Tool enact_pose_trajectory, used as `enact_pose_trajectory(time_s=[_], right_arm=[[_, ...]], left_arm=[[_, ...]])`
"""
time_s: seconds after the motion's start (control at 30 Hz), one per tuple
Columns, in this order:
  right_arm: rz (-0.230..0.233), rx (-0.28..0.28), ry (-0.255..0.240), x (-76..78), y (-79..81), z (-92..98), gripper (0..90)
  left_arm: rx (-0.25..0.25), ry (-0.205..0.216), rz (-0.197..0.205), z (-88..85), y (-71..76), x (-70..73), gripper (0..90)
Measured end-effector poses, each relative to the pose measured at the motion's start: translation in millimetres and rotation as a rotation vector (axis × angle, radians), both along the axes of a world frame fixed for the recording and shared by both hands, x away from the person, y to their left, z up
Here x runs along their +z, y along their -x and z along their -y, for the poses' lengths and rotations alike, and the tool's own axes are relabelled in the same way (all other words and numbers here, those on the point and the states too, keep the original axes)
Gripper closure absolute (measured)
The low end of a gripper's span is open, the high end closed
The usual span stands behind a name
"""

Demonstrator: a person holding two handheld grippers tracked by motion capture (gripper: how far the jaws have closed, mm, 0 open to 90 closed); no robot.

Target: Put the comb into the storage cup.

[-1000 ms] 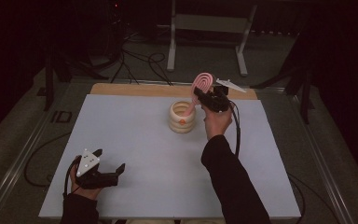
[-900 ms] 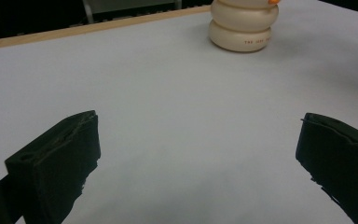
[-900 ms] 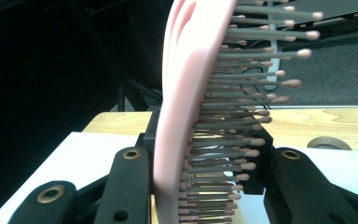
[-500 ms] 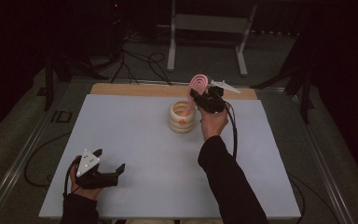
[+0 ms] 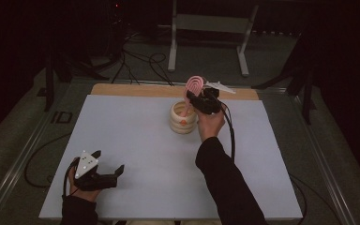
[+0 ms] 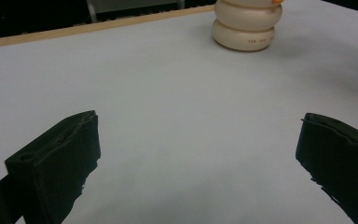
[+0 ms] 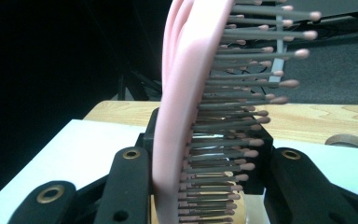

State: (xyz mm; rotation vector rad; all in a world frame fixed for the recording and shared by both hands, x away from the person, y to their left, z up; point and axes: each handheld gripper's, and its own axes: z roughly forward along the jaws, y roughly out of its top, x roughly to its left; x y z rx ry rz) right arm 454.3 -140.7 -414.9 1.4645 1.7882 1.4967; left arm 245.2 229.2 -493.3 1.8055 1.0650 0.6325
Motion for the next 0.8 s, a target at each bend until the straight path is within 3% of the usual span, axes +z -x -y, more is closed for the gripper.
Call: enact_pose_trajectory(time_s=[0.8], right_arm=[[-0.007, 0.010, 0.019, -7.7, -1.0, -6.9, 63.3]], left_arm=[[-0.004, -0.004, -0.002, 0.5, 0.0, -0.2, 0.8]])
